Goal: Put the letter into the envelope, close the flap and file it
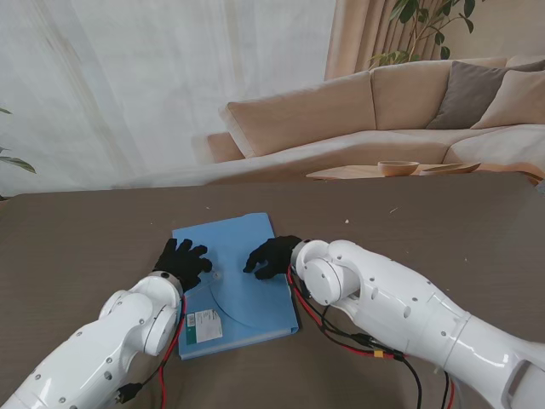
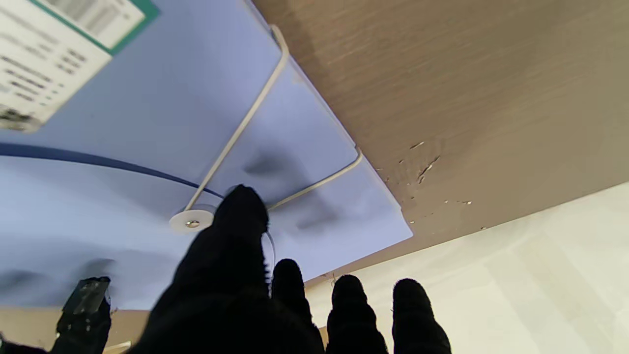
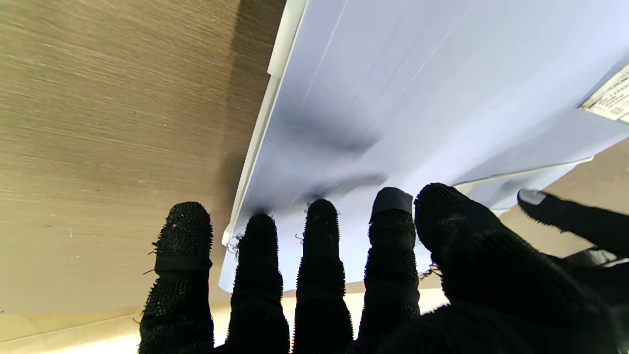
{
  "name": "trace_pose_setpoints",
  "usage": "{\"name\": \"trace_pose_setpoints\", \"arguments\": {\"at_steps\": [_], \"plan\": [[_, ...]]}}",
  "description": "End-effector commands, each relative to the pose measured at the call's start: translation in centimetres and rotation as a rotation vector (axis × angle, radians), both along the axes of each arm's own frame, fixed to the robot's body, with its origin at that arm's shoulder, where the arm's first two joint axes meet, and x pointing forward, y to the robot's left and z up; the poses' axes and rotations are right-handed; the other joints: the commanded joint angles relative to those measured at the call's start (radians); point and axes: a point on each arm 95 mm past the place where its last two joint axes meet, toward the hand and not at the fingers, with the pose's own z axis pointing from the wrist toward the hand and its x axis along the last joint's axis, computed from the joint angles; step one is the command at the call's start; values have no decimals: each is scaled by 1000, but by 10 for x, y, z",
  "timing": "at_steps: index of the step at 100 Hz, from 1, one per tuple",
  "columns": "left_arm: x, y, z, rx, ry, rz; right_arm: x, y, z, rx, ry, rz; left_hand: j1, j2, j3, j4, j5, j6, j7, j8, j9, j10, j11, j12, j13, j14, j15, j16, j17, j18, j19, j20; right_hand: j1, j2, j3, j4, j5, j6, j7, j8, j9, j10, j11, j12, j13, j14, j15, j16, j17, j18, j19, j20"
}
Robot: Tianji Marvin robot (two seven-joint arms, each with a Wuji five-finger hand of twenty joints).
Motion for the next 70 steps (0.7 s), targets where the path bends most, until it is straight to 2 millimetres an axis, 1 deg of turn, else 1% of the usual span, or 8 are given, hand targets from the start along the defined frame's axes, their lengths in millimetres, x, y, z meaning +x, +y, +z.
{"name": "trace_pose_setpoints", "arguments": {"at_steps": [1,17,33,42,44,51,54,70], "plan": [[-6,-2,3,-30,17,-13,-7,-5,-7,-8,17,-12,-31,52,-36,34,-63,-39,-73,-40,-31,11,-30,-6,-13,4,-20,-26,-9,15,-21,3,-28,6,-28,-1,-39,16,-15,30,-9,7,10,14,56,93,59,35,-16,21,-11,5],[-12,7,22,-143,-4,-21,-9,-10,17,75,-49,-69,-110,53,-73,36,-143,-47,-146,-86,-35,20,-64,-63,-12,6,-37,-85,-5,20,-40,-32,-38,3,-48,-13,-53,26,-21,44,-23,11,17,20,47,79,51,31,-29,26,-30,-4],[-25,17,34,-338,1,-22,-19,-19,37,207,-104,-153,-160,66,-81,31,-161,-35,-176,-112,-32,30,-78,-134,-12,7,-53,-149,0,24,-65,-83,-34,-4,-55,-19,-68,29,-33,56,-45,11,18,19,28,76,40,25,-60,39,-74,-25],[-37,22,33,-478,12,-21,-30,-24,42,293,-138,-200,-185,76,-89,26,-157,-25,-179,-119,-27,33,-72,-146,-13,10,-52,-157,-1,30,-75,-101,-29,-14,-51,-19,-76,27,-45,59,-62,8,4,4,11,82,13,8,-90,55,-131,-56],[-40,24,32,-511,19,-18,-33,-25,42,311,-145,-210,-193,76,-85,25,-154,-26,-183,-128,-26,32,-66,-163,-14,10,-52,-165,4,31,-83,-122,-30,-16,-49,-19,-76,25,-49,59,-63,7,0,-1,9,81,4,2,-97,60,-147,-66],[-49,28,28,-638,38,4,-43,-28,43,375,-157,-240,-198,73,-87,24,-142,-27,-179,-132,-21,36,-59,-170,-15,10,-54,-171,3,34,-90,-137,-28,-23,-40,-19,-85,21,-57,55,-75,3,-13,-17,-9,79,-27,-17,-124,69,-195,-96],[-54,30,27,-690,46,15,-48,-29,43,400,-163,-254,-196,70,-85,23,-139,-30,-173,-137,-22,35,-54,-179,-13,7,-58,-182,8,30,-102,-164,-24,-28,-34,-18,-84,21,-58,53,-79,3,-18,-24,-15,79,-40,-26,-136,73,-215,-110],[-73,38,14,-902,15,40,-76,-31,35,503,-182,-293,-194,43,-89,20,-119,-32,-159,-143,-16,37,-38,-180,-15,6,-54,-183,6,35,-110,-185,-21,-45,12,-10,-94,15,-60,42,-92,-5,-34,-47,-39,68,-89,-56,-179,79,-300,-169]]}}
